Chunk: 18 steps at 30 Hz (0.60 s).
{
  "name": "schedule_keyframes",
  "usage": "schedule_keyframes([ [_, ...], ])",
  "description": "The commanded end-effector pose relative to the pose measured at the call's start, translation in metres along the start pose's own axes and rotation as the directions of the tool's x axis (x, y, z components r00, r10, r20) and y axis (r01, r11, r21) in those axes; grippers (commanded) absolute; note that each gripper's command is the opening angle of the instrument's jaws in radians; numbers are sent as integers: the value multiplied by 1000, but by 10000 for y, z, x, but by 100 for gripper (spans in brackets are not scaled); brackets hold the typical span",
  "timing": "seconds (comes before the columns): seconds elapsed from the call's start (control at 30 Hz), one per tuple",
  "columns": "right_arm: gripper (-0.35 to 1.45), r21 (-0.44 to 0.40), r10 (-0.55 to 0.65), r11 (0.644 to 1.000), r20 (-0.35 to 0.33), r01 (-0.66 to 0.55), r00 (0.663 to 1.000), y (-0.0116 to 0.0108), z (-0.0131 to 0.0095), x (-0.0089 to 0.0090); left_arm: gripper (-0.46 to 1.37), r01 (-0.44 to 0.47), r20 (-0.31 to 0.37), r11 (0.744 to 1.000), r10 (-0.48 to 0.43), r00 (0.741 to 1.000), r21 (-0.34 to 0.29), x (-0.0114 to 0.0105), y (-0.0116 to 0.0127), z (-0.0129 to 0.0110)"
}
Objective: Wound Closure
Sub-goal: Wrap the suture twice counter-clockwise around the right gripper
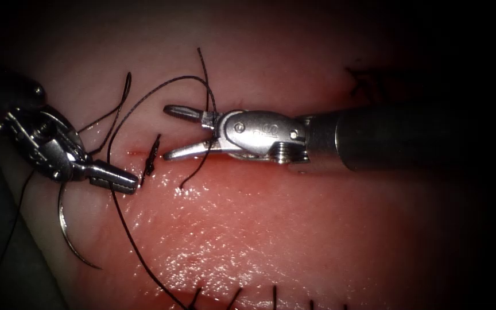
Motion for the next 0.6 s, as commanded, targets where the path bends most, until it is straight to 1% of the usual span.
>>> schedule_keyframes([
  [0.03, 94, 2, 0, 1000, 0, 0, 1000, 0, -1, 1, -35, 5, 0, 1000, -5, 1000, -9, 0, -1, 0],
  [0.07, 95, 2, 6, 1000, 0, -6, 1000, 0, -2, 1, -35, 5, 0, 1000, -5, 1000, -9, 1, -1, 0],
  [0.27, 102, 3, -50, 999, -5, 50, 999, 2, -5, 3, -35, 46, -13, 999, -46, 999, -13, 0, -1, -1],
  [0.4, 102, -2, -64, 998, -40, 64, 997, 3, -5, 5, -35, 73, -41, 997, -74, 996, -32, 0, -1, -1],
  [0.5, 96, 1, -75, 997, -59, 75, 995, 3, -4, 6, -35, 94, -69, 995, -97, 993, -38, -1, -1, 0],
  [0.6, 77, -4, -72, 997, -67, 72, 995, 3, -3, 8, -35, 111, -92, 993, -115, 989, -44, -2, -1, 0],
])
